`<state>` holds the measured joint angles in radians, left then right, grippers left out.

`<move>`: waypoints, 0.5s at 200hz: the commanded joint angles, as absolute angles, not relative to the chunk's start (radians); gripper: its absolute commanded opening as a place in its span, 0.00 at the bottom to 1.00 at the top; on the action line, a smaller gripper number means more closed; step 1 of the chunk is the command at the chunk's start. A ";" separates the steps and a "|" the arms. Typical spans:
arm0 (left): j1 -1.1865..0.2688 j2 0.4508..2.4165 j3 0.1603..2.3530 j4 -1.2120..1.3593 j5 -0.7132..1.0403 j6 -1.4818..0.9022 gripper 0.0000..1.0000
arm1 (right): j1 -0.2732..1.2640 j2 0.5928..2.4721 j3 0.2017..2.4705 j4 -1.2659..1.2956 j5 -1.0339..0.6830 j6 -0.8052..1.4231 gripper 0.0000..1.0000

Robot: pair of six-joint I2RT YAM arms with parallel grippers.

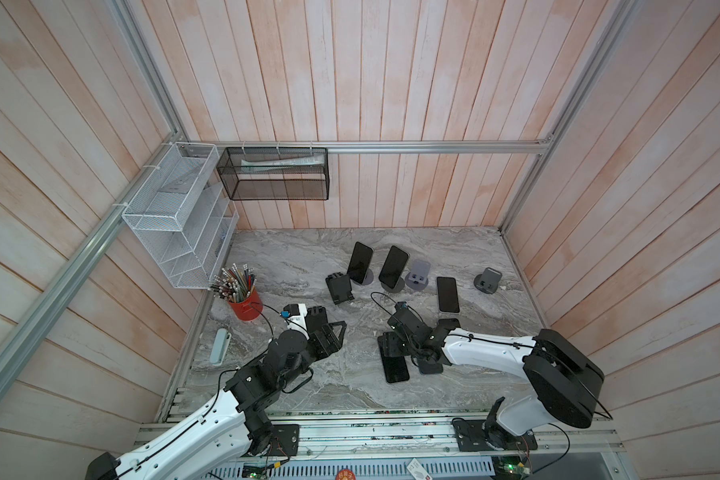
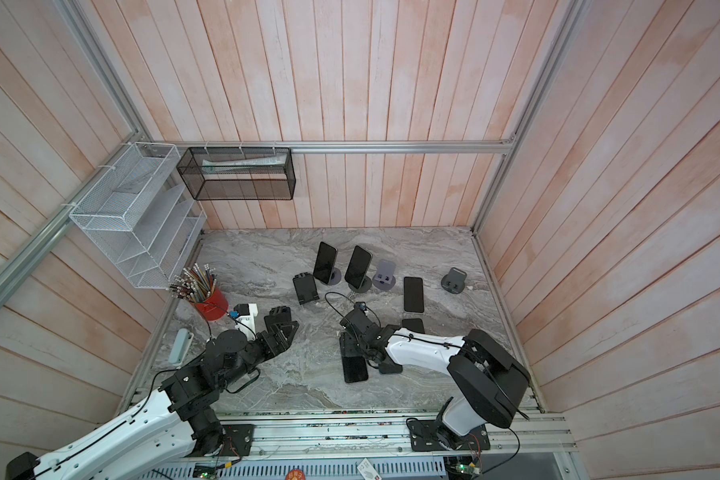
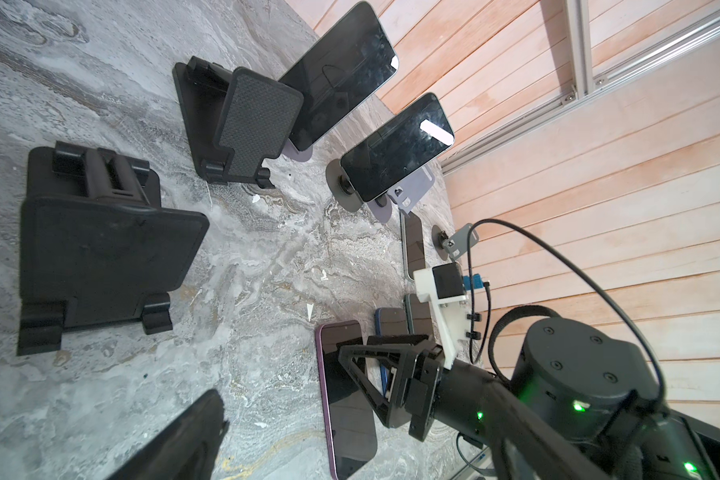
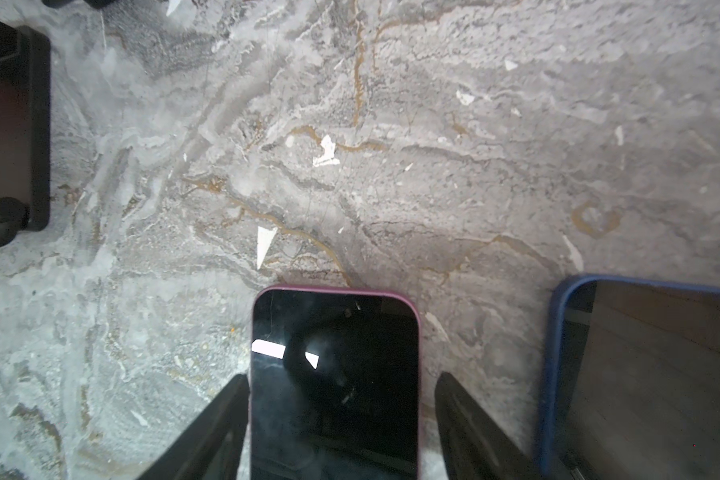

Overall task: Remove the phone from the phone stand
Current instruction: 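Carry the pink-edged phone with the right gripper and lower it onto the flat phones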

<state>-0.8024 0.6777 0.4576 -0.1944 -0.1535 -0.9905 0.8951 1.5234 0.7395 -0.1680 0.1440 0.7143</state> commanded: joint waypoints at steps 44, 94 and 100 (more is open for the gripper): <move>-0.804 0.680 0.519 -0.238 -0.173 -0.950 0.98 | 0.901 1.426 0.899 -0.321 0.283 0.635 0.82; -0.803 0.668 0.560 -0.285 -0.248 -0.885 0.98 | 0.900 1.374 1.011 -0.394 0.481 0.600 0.91; -0.803 0.672 0.573 -0.295 -0.260 -0.875 0.98 | 0.897 1.363 1.001 -0.386 0.528 0.600 0.92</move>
<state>-0.8024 0.6777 0.5098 -0.2539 -0.1940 -0.9417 0.8955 1.3796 1.0012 -0.3115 0.3370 0.6193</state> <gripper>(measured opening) 0.981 0.900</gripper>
